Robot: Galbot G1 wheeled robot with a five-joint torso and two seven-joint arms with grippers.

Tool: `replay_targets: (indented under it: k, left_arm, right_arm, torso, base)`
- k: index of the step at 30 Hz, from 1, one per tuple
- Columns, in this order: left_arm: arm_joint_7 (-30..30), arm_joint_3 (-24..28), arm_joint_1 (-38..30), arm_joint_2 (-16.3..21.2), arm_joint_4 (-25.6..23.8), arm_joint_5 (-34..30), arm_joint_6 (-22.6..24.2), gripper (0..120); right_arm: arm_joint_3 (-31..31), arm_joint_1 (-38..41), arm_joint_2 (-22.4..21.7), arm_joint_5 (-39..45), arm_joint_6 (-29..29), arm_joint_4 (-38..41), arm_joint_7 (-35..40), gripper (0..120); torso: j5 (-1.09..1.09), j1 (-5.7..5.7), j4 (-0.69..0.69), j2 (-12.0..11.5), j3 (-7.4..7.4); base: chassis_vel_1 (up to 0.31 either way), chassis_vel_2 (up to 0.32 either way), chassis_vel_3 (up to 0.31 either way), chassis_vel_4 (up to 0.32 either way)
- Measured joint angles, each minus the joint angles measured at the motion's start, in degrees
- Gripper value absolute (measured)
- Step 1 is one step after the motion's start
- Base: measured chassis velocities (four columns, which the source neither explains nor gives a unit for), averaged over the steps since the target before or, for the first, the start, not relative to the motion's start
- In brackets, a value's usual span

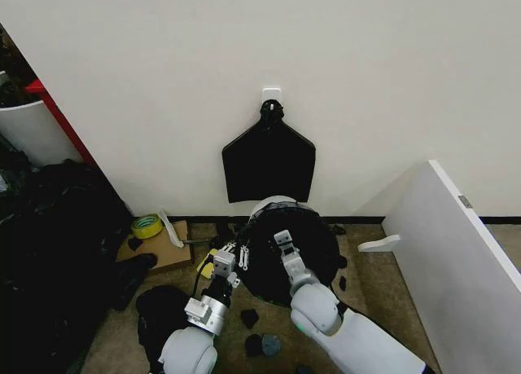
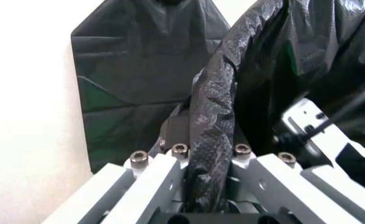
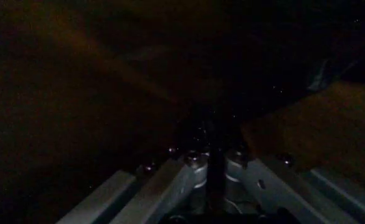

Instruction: Place the garbage bag over the trash bin.

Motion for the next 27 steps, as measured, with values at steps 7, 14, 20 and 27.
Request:
replay_targets:
  k: [7, 14, 20, 27]
  left_arm:
    - [0.1, 0.0, -0.2, 0.2, 0.3, 0.2, -0.1, 3]
    - [0.1, 0.1, -0.6, 0.4, 0.9, 0.0, -0.1, 3]
    - [0.1, 0.1, -0.8, 0.5, 1.4, -0.1, -0.2, 3]
    - [0.1, 0.3, -0.4, 0.3, 1.4, 0.2, -0.2, 3]
  right_arm:
    - [1.1, 1.4, -0.3, 3.0, -2.9, -1.1, 2.0, 0]
    - [1.7, -0.2, -0.6, 0.2, -4.2, -0.2, 3.0, 0]
    - [0.4, -2.1, -1.0, -1.9, 3.2, 1.2, -1.5, 0]
    - [-0.1, -1.2, -0.2, -0.2, 6.3, -0.8, -4.0, 0]
  torso:
    - [0.0, 0.0, 0.0, 0.0, 0.0]
    - [0.0, 0.0, -0.01, 0.0, 0.0]
    - [0.01, 0.0, 0.0, 0.0, 0.0]
    - [0.0, 0.0, 0.0, 0.0, 0.0]
  base:
    - [0.0, 0.0, 0.0, 0.0]
    - [0.0, 0.0, 0.0, 0.0]
    - [0.0, 0.0, 0.0, 0.0]
    - [0.0, 0.0, 0.0, 0.0]
